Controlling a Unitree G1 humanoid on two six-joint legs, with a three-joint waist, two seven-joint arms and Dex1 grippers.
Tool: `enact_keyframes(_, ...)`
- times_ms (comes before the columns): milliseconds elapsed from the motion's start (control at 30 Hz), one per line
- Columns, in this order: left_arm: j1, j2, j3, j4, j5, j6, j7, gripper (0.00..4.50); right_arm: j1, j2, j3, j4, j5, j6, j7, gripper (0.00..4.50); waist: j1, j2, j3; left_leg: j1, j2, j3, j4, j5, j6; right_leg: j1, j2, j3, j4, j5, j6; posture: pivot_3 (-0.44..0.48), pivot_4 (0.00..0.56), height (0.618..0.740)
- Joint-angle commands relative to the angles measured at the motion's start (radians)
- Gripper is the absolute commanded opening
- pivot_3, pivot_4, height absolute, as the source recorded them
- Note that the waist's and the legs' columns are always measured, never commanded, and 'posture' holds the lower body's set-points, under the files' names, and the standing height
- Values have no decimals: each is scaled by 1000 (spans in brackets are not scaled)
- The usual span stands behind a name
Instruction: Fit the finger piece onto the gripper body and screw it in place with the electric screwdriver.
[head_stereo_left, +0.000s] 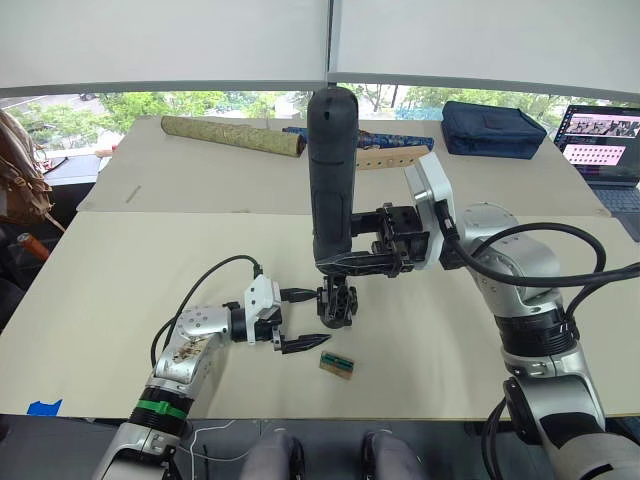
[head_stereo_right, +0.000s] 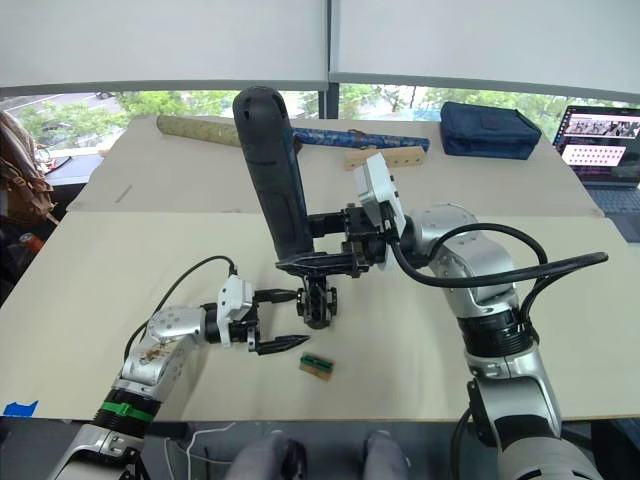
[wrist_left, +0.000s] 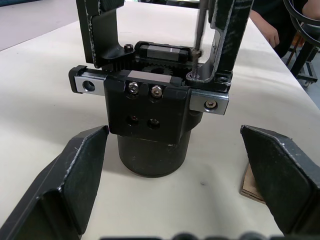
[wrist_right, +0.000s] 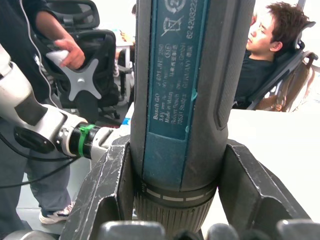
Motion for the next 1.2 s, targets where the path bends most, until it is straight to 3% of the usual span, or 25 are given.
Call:
enact_keyframes(33, -2, -6, 0, -28, -5, -20, 0, 4500, -36, -7, -21, -19, 19, -3, 5, 1939, 0, 0, 0, 0, 0, 0, 0, 0, 0, 0, 0, 0, 0, 0, 0, 0, 150, 740)
enact_keyframes(1200, -12, -11, 2, -8, 3, -22, 2, 4500, 7, 6, -3, -25, 4, -11, -23, 1939, 0, 0, 0, 0, 0, 0, 0, 0, 0, 0, 0, 0, 0, 0, 0, 0, 150, 740)
